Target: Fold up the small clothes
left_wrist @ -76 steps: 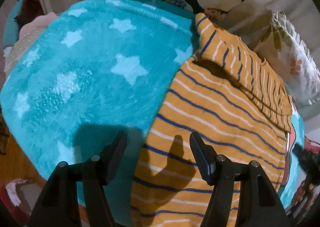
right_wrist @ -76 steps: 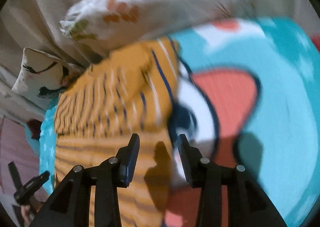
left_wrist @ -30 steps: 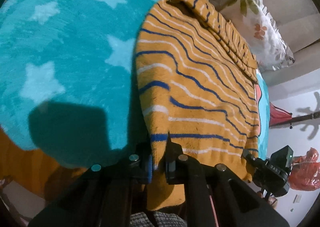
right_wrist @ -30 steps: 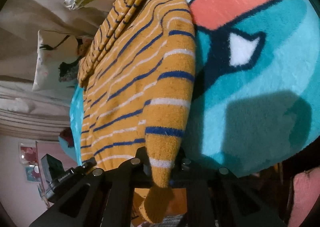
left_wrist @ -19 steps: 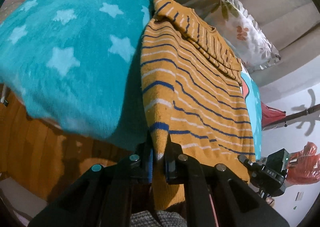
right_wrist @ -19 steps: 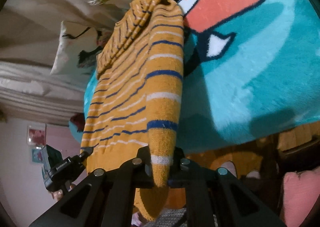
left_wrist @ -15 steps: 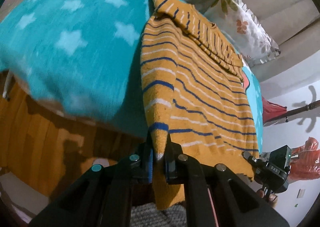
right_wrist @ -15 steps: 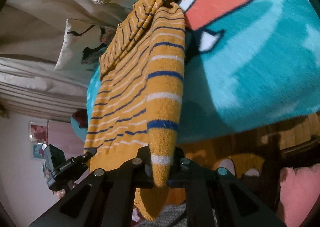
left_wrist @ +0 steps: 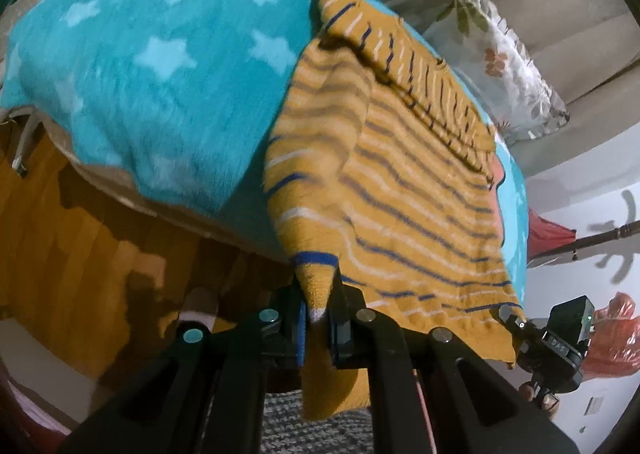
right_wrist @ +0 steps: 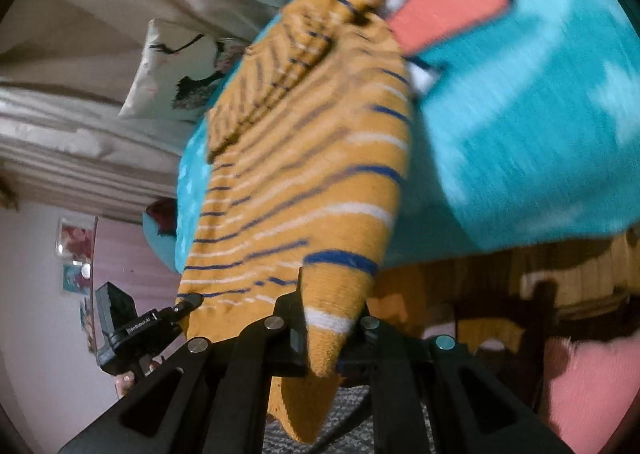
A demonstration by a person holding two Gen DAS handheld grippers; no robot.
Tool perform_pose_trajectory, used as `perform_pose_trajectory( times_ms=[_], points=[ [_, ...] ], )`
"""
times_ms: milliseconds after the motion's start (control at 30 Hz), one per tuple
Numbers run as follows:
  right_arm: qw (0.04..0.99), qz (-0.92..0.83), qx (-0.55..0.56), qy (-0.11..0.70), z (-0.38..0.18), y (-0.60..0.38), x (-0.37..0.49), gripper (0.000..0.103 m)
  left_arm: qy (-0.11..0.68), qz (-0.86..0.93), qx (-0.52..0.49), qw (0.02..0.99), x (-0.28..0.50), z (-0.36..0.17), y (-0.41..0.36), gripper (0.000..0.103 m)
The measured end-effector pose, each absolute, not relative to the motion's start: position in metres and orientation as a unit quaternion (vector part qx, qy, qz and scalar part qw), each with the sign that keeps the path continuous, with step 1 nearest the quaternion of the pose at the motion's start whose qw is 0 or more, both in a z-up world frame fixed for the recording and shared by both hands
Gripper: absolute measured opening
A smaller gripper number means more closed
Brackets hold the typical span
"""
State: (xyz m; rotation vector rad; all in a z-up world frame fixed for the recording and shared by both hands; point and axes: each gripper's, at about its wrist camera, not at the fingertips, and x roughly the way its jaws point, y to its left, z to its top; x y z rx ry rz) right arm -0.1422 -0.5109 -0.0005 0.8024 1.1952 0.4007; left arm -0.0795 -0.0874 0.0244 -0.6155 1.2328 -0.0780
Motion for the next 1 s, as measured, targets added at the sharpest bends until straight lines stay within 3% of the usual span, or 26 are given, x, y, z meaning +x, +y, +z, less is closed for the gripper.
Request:
perform_pose_trajectory(
  times_ms=[167,400,700,800,867,1000],
  points=[
    [0.753,0.195,0.357,0.517,0.032,-0.507,-0.094,0.009,0.552,-0.056,-0.283,0.782,-0.020,0.055,-0.069,0.008],
    [0.774,0.170,0.359,0.493,0.057,-0.503,0.015,0.009,0.548,-0.080,-0.281,0.783,0.112,0.056,-0.078,0.008],
    [0.754,0.096,0.391,0.519,0.012,-0.506,0.133,0.010,0.595,-0.098,-0.257,0.755,0.233,0.019,-0.084,0.008],
    [0.734,0.082,0.425,0.523,-0.010,-0.512,0.154,0.013,0.606,-0.119,-0.295,0.729,0.253,0.003,-0.075,0.009],
    [0.718,0.076,0.456,0.520,-0.022,-0.519,0.163,0.019,0.602,-0.135,-0.331,0.714,0.263,-0.007,-0.068,0.016],
    [0.697,0.075,0.517,0.491,-0.032,-0.533,0.173,0.041,0.578,-0.151,-0.391,0.700,0.274,-0.011,-0.050,0.046]
  ],
)
